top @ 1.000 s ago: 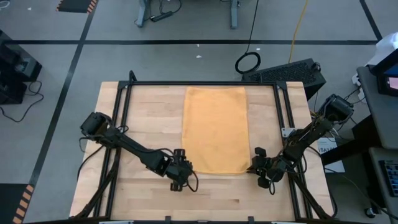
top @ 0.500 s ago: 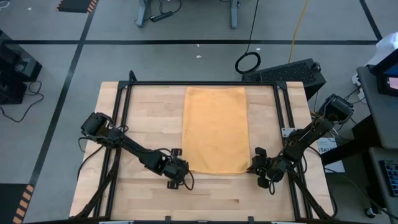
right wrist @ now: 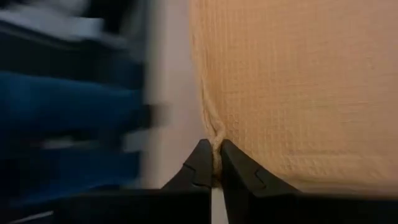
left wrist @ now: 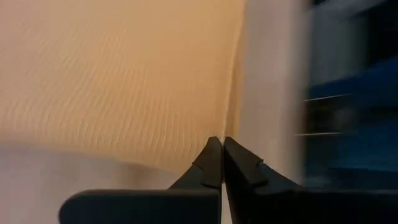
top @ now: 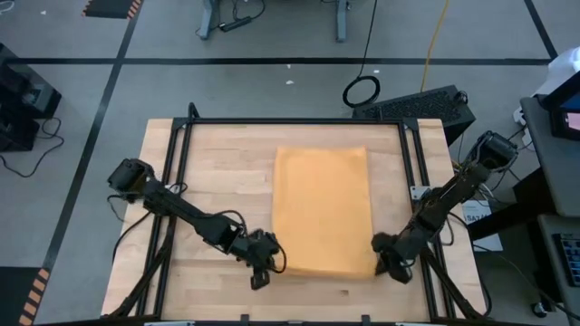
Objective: Roll towel
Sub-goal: Fold the yellow towel
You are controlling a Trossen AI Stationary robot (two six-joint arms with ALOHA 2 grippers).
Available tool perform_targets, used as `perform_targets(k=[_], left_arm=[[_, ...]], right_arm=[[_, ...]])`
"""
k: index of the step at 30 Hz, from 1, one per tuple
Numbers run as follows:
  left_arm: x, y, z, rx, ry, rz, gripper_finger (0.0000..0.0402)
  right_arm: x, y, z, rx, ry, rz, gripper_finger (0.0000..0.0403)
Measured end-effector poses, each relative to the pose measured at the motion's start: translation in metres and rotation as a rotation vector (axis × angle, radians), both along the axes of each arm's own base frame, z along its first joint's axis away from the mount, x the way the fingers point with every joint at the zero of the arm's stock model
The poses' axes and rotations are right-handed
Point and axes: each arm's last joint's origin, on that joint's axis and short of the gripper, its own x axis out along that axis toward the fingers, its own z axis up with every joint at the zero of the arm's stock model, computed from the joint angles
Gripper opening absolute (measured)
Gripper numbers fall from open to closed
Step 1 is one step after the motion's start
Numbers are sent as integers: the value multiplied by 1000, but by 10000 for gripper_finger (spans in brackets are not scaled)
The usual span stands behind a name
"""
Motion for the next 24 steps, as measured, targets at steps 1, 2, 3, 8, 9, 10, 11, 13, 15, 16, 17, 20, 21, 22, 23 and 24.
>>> perform_targets(k=[1, 2, 3, 8, 9, 10, 11, 13, 15, 16, 17, 20, 21, 22, 23, 24], left_arm=[[1, -3, 12, -78, -37, -11, 5], [2, -5, 24, -144, -71, -14, 5], [4, -7, 38, -205, -118, -10, 5], [6, 1, 65, -282, -225, 20, 5], [7, 5, 65, -275, -223, 34, 5], [8, 8, 64, -263, -211, 45, 5], [8, 12, 62, -243, -192, 53, 5], [8, 18, 56, -187, -154, 54, 5], [7, 23, 51, -136, -111, 58, 5], [7, 25, 48, -124, -90, 61, 5], [6, 26, 47, -119, -72, 62, 5], [3, 27, 54, -147, -83, 57, 5], [1, 27, 58, -163, -92, 61, 5], [-1, 27, 62, -177, -98, 63, 4], [-3, 27, 65, -186, -103, 68, 4], [-5, 27, 68, -181, -103, 74, 4]], right_arm=[[-1, 1, 7, 75, 15, 17, 3], [-2, 1, 13, 131, 23, 32, 3], [-4, 1, 18, 176, 19, 47, 3], [-9, -6, 45, 295, -89, 56, 3], [-10, -9, 47, 293, -99, 39, 3], [-10, -12, 49, 293, -107, 15, 3], [-11, -15, 50, 290, -104, -9, 3], [-12, -20, 50, 276, -93, -50, 3], [-12, -25, 51, 280, -73, -91, 2], [-12, -27, 51, 293, -64, -110, 2], [-12, -28, 53, 311, -56, -126, 2], [-11, -31, 58, 366, -33, -177, 2], [-10, -32, 62, 372, -37, -191, 2], [-8, -33, 67, 375, -53, -206, 2], [-6, -34, 72, 368, -74, -218, 2], [-4, -35, 77, 354, -94, -227, 2]])
